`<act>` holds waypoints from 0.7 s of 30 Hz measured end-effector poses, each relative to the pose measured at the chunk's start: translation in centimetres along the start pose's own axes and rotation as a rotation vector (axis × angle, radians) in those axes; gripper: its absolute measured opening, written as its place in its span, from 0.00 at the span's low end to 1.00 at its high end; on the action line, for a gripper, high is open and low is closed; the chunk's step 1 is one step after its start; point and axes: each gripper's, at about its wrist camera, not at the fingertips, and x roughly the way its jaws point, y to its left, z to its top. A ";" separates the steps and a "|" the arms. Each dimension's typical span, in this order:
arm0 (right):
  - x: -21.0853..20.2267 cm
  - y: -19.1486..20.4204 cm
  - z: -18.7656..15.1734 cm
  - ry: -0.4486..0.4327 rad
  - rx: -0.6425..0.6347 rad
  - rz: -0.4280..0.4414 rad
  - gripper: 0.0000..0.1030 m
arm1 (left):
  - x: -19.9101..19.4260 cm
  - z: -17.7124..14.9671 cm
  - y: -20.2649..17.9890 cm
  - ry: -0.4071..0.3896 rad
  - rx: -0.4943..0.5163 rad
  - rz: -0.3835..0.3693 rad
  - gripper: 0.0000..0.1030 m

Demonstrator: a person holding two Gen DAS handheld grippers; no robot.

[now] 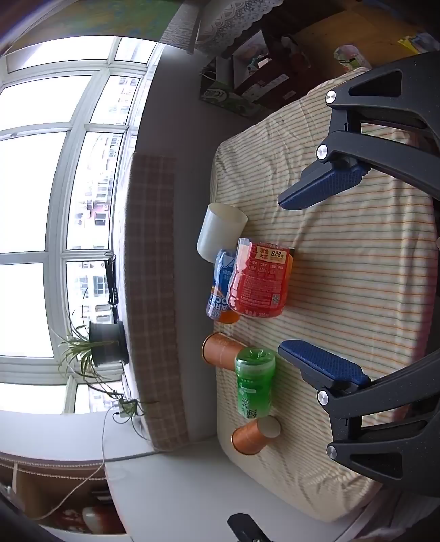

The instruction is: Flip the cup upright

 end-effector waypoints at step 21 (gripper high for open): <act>0.3 0.1 0.0 0.007 0.004 0.004 0.77 | 0.0 0.0 -0.1 0.000 0.000 0.000 1.00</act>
